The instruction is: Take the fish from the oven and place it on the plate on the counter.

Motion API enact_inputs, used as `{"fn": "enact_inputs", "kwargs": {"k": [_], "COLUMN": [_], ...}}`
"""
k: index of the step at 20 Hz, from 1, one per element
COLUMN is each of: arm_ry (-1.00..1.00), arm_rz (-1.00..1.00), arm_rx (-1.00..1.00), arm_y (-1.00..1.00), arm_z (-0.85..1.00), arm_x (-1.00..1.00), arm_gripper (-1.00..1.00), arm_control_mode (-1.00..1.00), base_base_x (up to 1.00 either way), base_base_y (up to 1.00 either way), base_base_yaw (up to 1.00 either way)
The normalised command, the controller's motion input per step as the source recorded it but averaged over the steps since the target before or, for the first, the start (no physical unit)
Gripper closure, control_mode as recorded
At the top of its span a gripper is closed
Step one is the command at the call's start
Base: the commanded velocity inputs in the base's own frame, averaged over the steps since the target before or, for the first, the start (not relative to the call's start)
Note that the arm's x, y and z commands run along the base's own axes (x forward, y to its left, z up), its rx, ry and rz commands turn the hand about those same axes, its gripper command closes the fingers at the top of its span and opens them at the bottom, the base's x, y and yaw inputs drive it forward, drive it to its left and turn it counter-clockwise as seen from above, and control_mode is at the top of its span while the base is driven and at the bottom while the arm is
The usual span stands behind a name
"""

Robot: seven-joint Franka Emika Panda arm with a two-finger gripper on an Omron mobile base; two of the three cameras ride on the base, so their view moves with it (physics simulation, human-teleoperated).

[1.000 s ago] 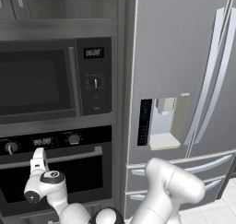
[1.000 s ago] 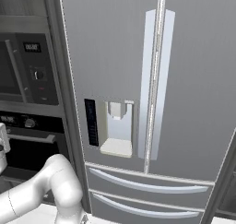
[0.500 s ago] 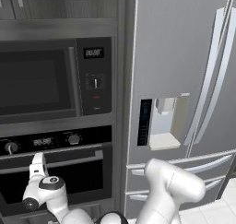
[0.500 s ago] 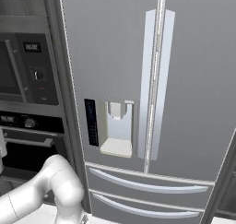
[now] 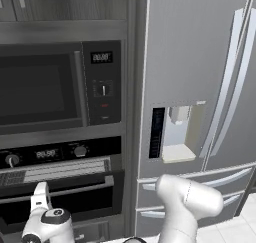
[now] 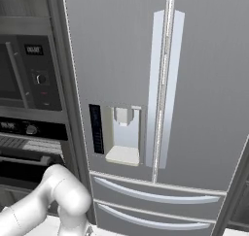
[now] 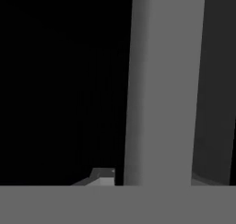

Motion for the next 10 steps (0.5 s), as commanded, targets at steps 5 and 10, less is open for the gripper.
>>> {"fn": "enact_inputs", "kwargs": {"k": [5, 10], "arm_ry": [0.07, 0.03], "arm_rz": [0.00, 0.00], "arm_rx": [0.00, 0.00], "arm_y": [0.00, 0.00], "arm_z": [-0.83, -0.66], "arm_x": [-0.73, -0.64], "arm_gripper": [1.00, 1.00], "arm_control_mode": [-1.00, -1.00], "base_base_x": [0.00, 0.00], "base_base_y": [0.00, 0.00], "base_base_yaw": [0.00, 0.00]}}
